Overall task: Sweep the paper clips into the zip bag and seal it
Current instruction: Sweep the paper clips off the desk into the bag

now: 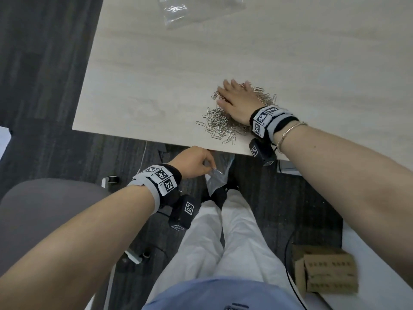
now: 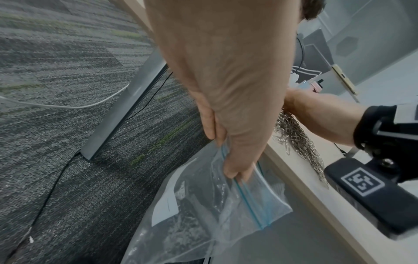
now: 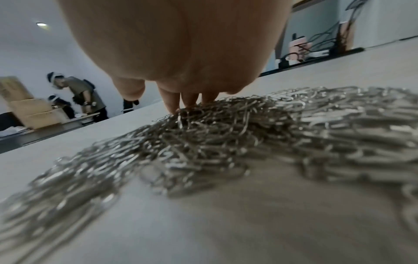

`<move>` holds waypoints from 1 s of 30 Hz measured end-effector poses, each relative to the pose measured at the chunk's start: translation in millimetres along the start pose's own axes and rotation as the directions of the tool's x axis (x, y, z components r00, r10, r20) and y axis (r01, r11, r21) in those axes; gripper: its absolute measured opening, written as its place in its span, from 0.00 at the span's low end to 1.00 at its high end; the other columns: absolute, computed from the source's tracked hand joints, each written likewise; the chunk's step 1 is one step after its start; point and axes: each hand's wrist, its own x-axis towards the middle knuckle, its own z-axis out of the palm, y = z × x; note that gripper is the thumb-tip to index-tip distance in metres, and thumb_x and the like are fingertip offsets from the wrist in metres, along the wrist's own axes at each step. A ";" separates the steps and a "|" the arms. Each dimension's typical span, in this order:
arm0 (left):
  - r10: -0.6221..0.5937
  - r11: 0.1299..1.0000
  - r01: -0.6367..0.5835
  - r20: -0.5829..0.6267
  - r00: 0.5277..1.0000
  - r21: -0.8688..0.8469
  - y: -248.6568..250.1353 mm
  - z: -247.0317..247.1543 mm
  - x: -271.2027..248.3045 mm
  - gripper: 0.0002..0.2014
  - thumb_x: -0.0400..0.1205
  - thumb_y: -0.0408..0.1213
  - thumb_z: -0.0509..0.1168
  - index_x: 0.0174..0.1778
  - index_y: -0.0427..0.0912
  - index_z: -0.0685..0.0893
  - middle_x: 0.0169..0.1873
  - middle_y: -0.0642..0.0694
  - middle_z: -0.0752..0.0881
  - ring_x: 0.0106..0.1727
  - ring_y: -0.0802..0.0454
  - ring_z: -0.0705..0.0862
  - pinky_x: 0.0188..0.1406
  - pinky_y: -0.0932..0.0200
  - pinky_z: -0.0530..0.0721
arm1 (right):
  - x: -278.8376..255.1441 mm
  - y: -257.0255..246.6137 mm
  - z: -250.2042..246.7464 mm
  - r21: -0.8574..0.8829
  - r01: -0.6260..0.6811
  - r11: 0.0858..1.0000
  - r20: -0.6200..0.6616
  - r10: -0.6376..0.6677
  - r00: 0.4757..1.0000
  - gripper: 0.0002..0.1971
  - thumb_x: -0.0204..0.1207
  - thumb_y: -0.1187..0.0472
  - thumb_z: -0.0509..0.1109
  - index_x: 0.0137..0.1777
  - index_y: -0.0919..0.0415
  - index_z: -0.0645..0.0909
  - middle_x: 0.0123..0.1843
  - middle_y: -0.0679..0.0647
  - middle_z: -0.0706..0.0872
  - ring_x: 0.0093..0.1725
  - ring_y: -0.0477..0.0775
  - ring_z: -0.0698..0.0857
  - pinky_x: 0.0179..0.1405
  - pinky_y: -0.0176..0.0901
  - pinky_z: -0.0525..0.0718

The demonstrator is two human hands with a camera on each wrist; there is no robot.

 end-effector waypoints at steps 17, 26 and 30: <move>0.108 0.994 -0.109 0.061 0.992 0.012 38.3 17.9 11.5 0.07 0.78 0.40 0.69 0.48 0.46 0.90 0.46 0.45 0.86 0.54 0.45 0.83 0.54 0.54 0.80 | -145.4 76.1 26.8 0.663 -0.317 0.678 -0.156 0.539 0.828 0.24 0.87 0.63 0.47 0.82 0.59 0.51 0.85 0.54 0.50 0.84 0.49 0.47 0.80 0.40 0.37; 0.116 0.992 -0.118 0.043 0.992 0.041 63.9 39.1 22.4 0.08 0.80 0.38 0.67 0.53 0.46 0.89 0.51 0.42 0.82 0.56 0.42 0.81 0.54 0.51 0.79 | -156.6 40.8 65.6 0.453 -0.263 0.852 -0.135 0.357 0.924 0.30 0.83 0.63 0.51 0.83 0.61 0.42 0.85 0.56 0.44 0.84 0.52 0.43 0.80 0.45 0.36; 0.109 0.993 -0.109 0.006 0.994 0.052 71.0 44.4 24.0 0.09 0.79 0.37 0.68 0.53 0.45 0.89 0.51 0.40 0.82 0.53 0.42 0.82 0.53 0.51 0.79 | -162.3 19.2 79.9 0.349 -0.171 0.921 -0.138 0.231 0.963 0.31 0.84 0.59 0.52 0.83 0.59 0.43 0.85 0.55 0.44 0.84 0.50 0.42 0.80 0.44 0.35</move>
